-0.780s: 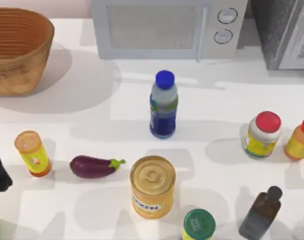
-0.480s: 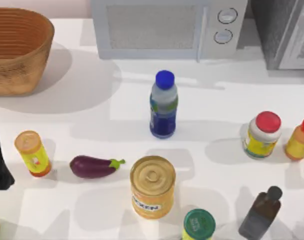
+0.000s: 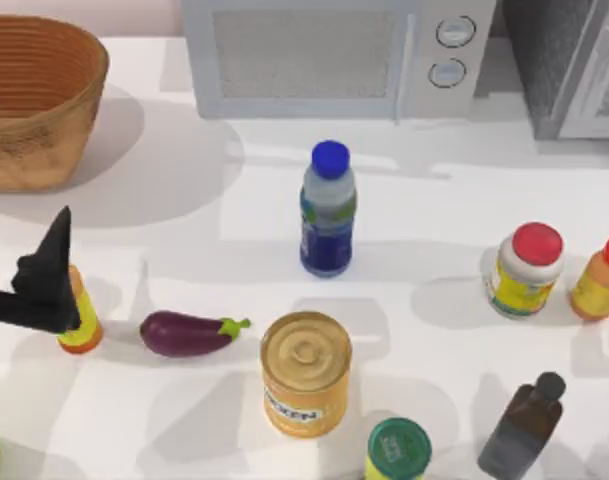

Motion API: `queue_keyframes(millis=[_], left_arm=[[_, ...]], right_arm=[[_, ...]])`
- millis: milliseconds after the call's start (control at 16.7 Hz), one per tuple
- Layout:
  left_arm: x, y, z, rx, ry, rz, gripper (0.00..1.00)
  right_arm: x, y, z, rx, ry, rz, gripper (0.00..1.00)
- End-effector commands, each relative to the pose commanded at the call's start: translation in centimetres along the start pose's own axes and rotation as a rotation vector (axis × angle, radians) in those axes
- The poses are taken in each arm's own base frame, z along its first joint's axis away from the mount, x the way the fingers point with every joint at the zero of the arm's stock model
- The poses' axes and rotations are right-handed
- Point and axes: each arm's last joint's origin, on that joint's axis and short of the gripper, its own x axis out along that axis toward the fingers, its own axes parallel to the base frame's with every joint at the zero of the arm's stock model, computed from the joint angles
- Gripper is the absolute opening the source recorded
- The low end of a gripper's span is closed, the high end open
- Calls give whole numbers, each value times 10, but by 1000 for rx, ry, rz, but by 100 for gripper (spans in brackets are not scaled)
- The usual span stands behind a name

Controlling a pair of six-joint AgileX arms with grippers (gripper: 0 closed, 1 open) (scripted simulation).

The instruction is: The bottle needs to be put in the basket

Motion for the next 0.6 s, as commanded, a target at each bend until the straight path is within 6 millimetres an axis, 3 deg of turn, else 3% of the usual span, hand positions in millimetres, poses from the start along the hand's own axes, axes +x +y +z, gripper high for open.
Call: queue_keyframes(millis=[300,600], left_arm=[[56,-23,13,33,83,-190,100],[118,-60,-6,72,170,-371,100]], right_arm=[[0,0,0,0,0,0,100],[0,0,0,0,0,0,100]])
